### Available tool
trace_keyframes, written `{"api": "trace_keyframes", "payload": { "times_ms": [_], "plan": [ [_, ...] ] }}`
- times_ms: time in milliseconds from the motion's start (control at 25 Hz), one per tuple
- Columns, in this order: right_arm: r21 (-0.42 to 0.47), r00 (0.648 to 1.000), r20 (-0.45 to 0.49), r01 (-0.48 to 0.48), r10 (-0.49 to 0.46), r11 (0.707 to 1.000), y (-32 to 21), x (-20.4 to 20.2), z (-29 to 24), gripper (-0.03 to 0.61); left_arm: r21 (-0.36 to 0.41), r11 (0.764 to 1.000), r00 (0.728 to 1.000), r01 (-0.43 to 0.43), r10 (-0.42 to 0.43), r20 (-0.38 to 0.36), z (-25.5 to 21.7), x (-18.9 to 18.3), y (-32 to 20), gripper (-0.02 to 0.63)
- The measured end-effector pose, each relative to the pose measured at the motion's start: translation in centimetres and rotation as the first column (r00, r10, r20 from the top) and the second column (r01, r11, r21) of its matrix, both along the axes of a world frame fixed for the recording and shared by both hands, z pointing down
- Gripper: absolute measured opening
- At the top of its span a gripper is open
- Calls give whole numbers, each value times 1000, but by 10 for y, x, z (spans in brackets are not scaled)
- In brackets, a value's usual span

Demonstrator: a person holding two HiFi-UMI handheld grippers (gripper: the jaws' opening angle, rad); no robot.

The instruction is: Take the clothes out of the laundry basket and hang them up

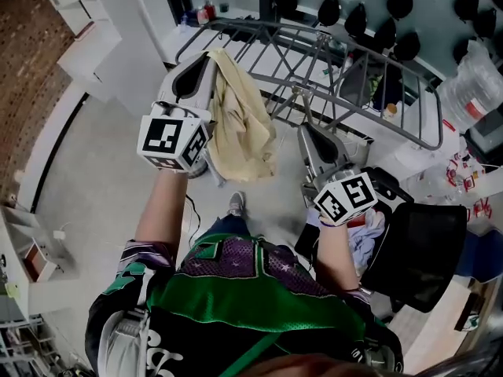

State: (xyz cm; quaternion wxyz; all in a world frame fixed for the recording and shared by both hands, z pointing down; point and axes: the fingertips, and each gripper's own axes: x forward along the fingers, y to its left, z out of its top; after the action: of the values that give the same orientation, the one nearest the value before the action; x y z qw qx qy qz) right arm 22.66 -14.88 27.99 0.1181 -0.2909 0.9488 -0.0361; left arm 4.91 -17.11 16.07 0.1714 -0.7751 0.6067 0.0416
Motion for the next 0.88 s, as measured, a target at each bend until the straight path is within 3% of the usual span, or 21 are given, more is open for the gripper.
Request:
{"api": "trace_keyframes", "payload": {
  "times_ms": [160, 480, 880],
  "plan": [
    [7, 999, -2, 43, -43, 999, -4, -5, 3, 16, 25, 999, 1000, -27, 27, 7, -13, 14, -8, 29],
    [-10, 981, -102, 166, -166, 986, 0, -41, 17, 172, 45, 996, 996, -81, 79, 35, -26, 35, -24, 29],
    [-122, 986, -75, 139, -149, 983, -28, -81, 57, 151, 43, 996, 995, -82, 80, 53, -33, 32, -35, 29]
  ]
}}
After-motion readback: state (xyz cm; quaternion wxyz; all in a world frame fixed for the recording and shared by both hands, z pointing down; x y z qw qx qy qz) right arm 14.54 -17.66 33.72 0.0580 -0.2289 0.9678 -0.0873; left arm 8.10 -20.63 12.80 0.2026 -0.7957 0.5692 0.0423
